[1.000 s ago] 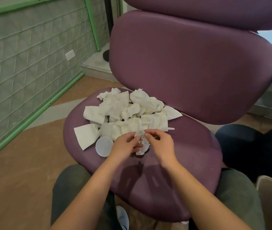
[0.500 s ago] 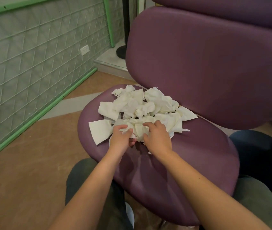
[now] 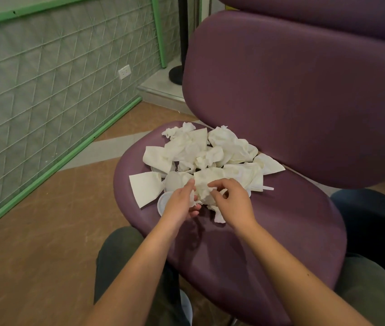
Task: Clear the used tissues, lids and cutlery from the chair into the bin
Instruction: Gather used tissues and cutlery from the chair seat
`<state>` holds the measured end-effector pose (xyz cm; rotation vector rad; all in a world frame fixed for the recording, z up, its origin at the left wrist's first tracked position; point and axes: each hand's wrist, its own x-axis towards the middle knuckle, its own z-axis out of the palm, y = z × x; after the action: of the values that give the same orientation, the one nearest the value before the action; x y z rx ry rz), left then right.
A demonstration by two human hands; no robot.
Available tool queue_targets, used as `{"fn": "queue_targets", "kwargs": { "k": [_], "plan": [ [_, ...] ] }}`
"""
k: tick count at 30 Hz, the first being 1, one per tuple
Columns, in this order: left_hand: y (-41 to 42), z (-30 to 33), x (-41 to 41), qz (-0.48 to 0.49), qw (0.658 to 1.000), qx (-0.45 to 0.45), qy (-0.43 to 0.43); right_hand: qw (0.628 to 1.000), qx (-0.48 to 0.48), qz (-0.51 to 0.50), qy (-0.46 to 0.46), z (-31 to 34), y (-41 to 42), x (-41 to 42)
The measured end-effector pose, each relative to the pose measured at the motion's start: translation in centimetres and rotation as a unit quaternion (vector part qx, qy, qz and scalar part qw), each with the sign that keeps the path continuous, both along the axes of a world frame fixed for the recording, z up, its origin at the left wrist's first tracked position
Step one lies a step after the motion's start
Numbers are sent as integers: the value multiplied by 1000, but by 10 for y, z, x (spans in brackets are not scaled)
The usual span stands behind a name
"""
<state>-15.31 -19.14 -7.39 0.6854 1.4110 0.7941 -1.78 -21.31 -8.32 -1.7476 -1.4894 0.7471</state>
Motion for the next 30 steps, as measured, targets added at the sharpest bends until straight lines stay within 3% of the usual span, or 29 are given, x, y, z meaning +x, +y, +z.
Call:
{"fn": "queue_targets", "kwargs": {
  "k": [5, 9, 12, 15, 18, 21, 26, 30],
  "plan": [
    [-2, 7, 8, 4, 999, -11, -50, 995, -11, 48, 87, 16, -21, 0],
    [-9, 0, 15, -33, 996, -14, -82, 988, -38, -11, 147, 10, -28, 1],
    [-17, -5, 16, -61, 994, -11, -92, 993, -42, -59, 94, -1, -29, 0],
    [-22, -15, 13, -106, 991, -7, -84, 995, -61, -43, 72, -12, -32, 0],
    [-24, -25, 9, -90, 994, -15, -61, 996, -78, -37, 33, -25, -33, 6],
    [-24, -29, 7, -100, 995, -3, -3, 992, -100, -54, -53, -38, -31, 14],
    [-24, -29, 5, -133, 990, 24, 51, 965, -145, 34, -217, -49, -33, 15],
    [-24, -26, 7, -121, 991, 8, 54, 972, -101, 27, -213, -51, -39, 15]
  ]
}}
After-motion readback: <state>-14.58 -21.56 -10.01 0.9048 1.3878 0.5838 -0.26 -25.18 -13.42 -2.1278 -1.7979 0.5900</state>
